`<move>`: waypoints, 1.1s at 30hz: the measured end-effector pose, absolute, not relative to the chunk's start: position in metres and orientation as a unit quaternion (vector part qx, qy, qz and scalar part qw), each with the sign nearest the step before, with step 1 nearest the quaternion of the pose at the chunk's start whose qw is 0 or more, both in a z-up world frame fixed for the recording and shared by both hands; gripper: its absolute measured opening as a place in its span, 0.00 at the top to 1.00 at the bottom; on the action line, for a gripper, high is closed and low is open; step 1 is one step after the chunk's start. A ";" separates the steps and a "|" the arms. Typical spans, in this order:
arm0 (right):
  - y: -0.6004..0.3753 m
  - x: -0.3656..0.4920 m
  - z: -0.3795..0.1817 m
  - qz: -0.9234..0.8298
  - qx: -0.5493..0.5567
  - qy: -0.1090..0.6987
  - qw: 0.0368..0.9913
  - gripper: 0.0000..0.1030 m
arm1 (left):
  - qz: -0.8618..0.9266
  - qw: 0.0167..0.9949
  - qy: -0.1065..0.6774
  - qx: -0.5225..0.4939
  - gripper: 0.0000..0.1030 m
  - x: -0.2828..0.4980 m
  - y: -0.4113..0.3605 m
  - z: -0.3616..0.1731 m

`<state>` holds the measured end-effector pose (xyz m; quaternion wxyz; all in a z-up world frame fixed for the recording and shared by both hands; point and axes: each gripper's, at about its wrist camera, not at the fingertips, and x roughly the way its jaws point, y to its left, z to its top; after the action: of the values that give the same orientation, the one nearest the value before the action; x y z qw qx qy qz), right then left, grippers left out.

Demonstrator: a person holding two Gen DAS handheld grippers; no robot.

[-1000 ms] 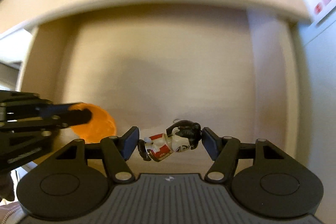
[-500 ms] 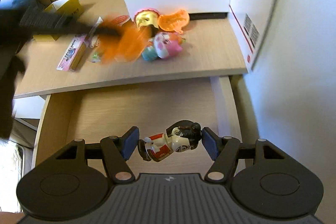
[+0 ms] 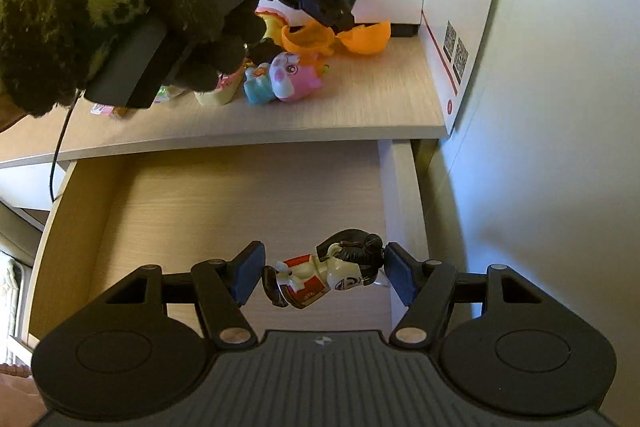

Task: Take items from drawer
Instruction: 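Lift the orange cup with left gripper while right gripper lifts the figurine toward the desk, then set the orange cup beside the toys while right gripper places the figurine next to it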

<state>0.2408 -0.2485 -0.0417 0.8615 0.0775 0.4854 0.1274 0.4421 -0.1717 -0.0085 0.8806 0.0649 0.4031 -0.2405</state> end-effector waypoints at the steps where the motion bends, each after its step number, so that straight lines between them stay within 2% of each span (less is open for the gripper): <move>1: -0.249 0.241 -0.043 0.127 0.077 0.486 0.861 0.36 | -0.241 0.885 0.394 0.051 0.84 0.440 -0.167 -0.003; 9: -0.268 0.248 -0.022 0.106 0.104 0.442 0.885 0.36 | -0.221 0.916 0.335 -0.016 0.84 0.388 -0.094 0.041; 18: -0.261 0.309 0.011 0.078 0.099 0.363 0.923 0.36 | -0.101 0.921 0.355 -0.126 0.84 0.301 0.011 0.026; 22: -0.250 0.345 0.008 0.086 0.102 0.334 0.933 0.36 | -0.052 0.920 0.365 -0.136 0.84 0.265 0.064 0.029; 28: -0.231 0.398 -0.019 0.110 0.113 0.329 0.931 0.36 | 0.005 0.916 0.384 -0.120 0.84 0.222 0.099 0.021; 31: -0.214 0.413 -0.035 0.124 0.078 0.350 0.925 0.36 | 0.006 0.912 0.397 -0.105 0.84 0.211 0.106 0.016; 33: -0.205 0.408 -0.036 0.130 0.048 0.336 0.932 0.36 | -0.003 0.916 0.391 -0.088 0.84 0.203 0.108 0.015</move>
<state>0.4082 -0.2053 -0.0355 0.9315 0.0480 0.3364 0.1296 0.2030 0.1075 0.0146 0.9161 -0.0877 0.3913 -0.0030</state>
